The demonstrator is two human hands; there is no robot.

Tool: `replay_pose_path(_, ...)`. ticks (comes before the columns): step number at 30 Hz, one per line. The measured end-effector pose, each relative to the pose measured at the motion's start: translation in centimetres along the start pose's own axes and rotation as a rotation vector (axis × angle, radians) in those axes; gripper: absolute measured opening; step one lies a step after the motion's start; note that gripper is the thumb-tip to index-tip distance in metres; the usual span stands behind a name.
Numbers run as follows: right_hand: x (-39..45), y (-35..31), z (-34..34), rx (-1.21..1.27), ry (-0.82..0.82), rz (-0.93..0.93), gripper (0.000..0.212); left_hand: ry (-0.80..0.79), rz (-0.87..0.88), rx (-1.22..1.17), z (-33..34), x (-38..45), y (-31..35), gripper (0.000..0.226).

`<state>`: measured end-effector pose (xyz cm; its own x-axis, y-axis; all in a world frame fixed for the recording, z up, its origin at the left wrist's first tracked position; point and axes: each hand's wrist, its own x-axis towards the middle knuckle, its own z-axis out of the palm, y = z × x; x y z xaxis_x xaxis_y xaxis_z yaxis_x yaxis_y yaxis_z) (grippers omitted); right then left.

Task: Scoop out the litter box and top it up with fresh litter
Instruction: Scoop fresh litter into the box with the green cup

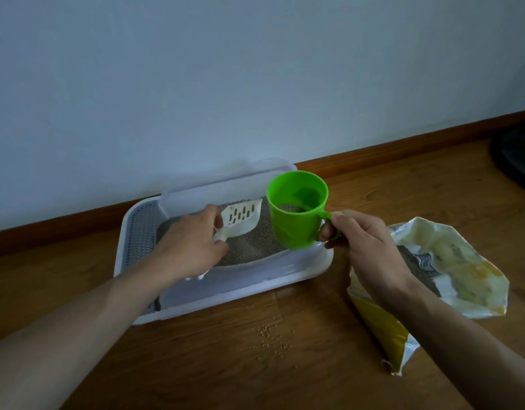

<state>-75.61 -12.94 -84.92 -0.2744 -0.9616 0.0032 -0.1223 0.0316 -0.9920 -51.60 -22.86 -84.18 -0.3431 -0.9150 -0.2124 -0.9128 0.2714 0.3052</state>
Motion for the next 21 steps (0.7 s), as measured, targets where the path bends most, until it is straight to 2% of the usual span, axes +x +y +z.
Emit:
replay_pose_path(2, 0.1, -0.1, 0.2, 0.003, -0.003, -0.009, 0.041, -0.003, -0.070, -0.129, -0.7, 0.0, -0.7, 0.027)
replay_pose_path(4, 0.1, -0.1, 0.3, 0.005, -0.005, -0.019, 0.041, -0.018, -0.227, -0.433, -1.3, 0.3, -1.1, 0.018)
replay_pose_path(6, 0.1, -0.2, 0.5, 0.002, -0.011, -0.019, 0.041, -0.035, -0.328, -0.696, -1.9, 0.5, -1.9, 0.019)
replay_pose_path(9, 0.0, -0.4, 0.8, -0.012, -0.018, -0.022, 0.041, -0.104, -0.353, -0.814, -2.3, 0.2, -2.7, 0.027)
replay_pose_path(12, -0.1, -0.5, 1.0, -0.019, -0.012, -0.024, 0.041, -0.108, -0.370, -0.826, -2.3, -0.2, -2.8, 0.049)
replay_pose_path(14, -0.2, -0.5, 1.1, -0.017, -0.009, -0.023, 0.041, -0.057, -0.334, -0.763, -2.3, -0.4, -2.8, 0.052)
replay_pose_path(21, -0.5, -0.6, 1.3, -0.026, -0.021, -0.027, 0.041, 0.238, -0.189, -0.309, -2.4, -1.9, -3.0, 0.024)
